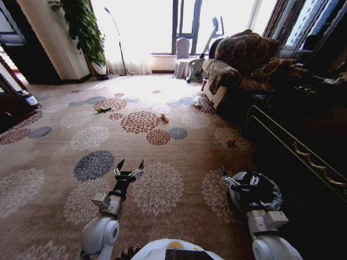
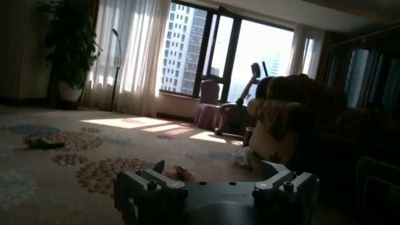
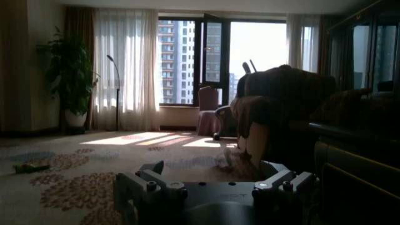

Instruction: Pick up the trash from the ground and place it into the trash bin.

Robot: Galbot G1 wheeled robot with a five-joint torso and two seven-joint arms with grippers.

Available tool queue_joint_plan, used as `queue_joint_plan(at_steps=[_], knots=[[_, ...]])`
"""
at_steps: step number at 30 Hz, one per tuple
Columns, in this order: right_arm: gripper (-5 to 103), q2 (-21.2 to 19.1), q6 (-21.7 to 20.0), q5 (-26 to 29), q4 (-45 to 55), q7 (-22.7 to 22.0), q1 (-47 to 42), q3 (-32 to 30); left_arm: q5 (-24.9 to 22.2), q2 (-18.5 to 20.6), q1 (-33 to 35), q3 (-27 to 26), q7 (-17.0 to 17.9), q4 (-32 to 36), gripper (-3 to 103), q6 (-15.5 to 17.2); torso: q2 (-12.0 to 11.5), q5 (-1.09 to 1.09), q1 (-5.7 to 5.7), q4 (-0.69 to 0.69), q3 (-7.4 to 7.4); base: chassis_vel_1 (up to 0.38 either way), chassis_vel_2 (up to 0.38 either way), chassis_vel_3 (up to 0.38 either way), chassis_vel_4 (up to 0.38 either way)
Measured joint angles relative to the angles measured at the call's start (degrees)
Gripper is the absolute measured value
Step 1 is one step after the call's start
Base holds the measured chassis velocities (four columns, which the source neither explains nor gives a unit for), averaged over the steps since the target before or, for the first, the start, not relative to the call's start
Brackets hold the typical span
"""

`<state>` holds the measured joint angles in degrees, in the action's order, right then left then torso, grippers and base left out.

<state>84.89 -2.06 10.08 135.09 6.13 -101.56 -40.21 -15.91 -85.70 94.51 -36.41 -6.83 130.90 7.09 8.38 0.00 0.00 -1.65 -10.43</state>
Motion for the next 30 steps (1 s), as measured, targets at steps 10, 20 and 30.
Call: queue_joint_plan(at_steps=[10, 20, 30], knots=[[100, 0.29, 1.7, 0.08, 0.05, 1.18, -0.55, 0.28, 0.0, -0.03, 0.0, 0.02, 0.03, 0.0, 100, -0.01, 0.01, 0.0, 0.0, 0.0, 0.0, -0.302, -0.319, 0.298, 0.31], [100, -0.58, 1.66, -0.19, 0.2, 2.67, -2.89, 0.09, 0.01, -0.07, 0.13, -0.11, 0.05, 0.0, 100, -0.01, 0.01, 0.03, 0.0, 0.01, 0.0, -0.274, -0.252, 0.27, 0.251], [100, -3.76, -6.96, -1.87, 1.05, 2.22, -2.38, 1.77, 0.02, -0.12, 0.22, -0.42, 0.17, -0.63, 100, -0.21, 0.01, -0.04, 0.0, 0.0, 0.0, 0.033, 0.012, -0.014, -0.019]])
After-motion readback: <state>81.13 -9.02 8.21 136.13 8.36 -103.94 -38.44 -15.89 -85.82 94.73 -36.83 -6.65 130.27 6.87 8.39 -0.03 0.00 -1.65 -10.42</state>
